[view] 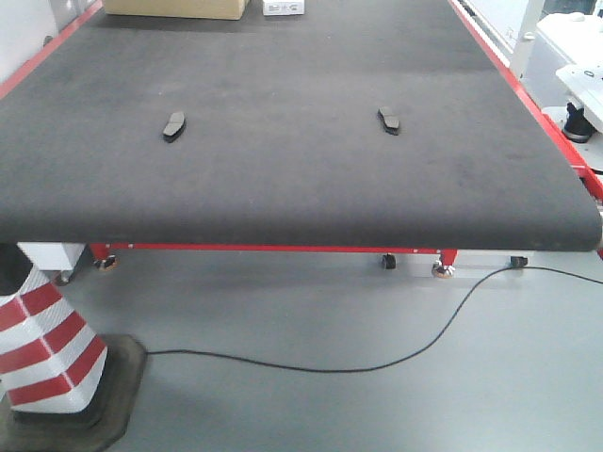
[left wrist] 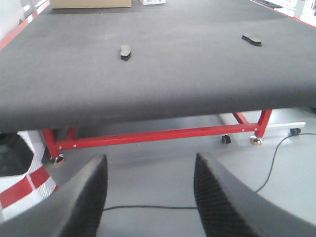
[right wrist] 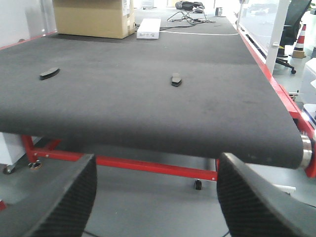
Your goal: Move and align brake pads A on conveyor
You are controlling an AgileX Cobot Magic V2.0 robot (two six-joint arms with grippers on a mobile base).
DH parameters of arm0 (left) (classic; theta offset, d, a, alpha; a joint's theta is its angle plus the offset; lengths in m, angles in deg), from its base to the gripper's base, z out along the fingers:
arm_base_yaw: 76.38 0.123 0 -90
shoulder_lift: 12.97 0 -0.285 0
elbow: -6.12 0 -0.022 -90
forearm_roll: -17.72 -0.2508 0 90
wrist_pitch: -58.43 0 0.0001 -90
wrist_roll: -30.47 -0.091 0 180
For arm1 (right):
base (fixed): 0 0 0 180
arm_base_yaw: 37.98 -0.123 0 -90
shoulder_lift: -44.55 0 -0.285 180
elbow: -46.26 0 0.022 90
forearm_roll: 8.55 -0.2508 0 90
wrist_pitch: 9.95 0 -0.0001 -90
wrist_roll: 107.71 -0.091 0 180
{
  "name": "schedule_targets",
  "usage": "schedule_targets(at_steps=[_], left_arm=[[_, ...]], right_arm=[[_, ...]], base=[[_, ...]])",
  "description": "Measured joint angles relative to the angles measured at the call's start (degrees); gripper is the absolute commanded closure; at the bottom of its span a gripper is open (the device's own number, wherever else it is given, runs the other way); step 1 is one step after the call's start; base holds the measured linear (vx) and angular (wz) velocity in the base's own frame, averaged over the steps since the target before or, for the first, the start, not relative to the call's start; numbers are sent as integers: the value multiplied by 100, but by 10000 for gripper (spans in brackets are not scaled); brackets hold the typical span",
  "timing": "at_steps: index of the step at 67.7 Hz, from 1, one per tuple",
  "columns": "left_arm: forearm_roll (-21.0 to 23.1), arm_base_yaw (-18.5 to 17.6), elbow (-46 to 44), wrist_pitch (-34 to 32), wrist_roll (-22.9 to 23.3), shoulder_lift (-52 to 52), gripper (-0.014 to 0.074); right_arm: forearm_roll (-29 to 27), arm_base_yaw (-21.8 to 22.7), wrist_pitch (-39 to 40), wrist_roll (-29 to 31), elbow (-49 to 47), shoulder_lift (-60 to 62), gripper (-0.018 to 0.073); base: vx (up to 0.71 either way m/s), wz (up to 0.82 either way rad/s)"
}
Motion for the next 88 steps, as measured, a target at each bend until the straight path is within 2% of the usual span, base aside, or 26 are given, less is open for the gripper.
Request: schedule_targets(at_steps=[26, 88], left_arm=[[0, 0, 0, 0, 0, 0, 206], [0, 0, 0, 0, 0, 0, 206]], right_arm=[[0, 0, 0, 0, 0, 0, 71], [0, 0, 0, 0, 0, 0, 71]], base=[[-21, -26], [-16, -79]])
